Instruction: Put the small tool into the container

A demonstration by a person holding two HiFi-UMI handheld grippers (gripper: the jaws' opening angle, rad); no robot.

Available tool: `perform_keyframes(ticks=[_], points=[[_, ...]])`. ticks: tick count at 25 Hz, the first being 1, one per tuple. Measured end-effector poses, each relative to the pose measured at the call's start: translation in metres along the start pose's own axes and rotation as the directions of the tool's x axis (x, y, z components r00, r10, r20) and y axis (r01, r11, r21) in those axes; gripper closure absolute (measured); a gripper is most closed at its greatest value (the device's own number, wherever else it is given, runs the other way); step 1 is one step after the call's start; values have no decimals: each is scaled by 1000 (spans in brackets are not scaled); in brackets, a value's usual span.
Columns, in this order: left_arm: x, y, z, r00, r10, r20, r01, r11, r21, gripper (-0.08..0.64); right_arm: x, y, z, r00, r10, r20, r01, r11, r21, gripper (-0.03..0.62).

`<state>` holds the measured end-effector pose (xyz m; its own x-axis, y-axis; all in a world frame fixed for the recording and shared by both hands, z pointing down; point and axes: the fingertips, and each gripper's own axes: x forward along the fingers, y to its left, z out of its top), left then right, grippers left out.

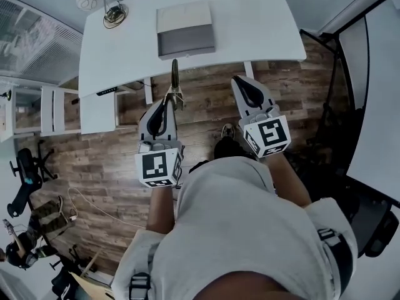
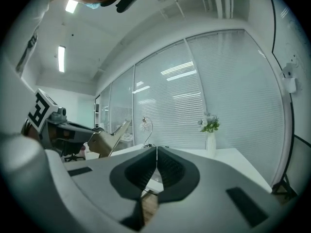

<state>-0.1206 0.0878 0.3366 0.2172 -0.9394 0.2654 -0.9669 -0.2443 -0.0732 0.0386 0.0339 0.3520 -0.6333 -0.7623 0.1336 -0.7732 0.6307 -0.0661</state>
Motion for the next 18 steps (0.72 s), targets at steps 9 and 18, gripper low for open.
perform_keyframes(ticks=[9,18], points=[[57,-10,-5,999,-16,-49,18,999,36,535,26,-41,-18,998,48,-34,-47,998,33,566],[94,6,-13,995,-16,-98,20,999,45,535,65,-53,-25,994,80,-70,-76,996,47,566]])
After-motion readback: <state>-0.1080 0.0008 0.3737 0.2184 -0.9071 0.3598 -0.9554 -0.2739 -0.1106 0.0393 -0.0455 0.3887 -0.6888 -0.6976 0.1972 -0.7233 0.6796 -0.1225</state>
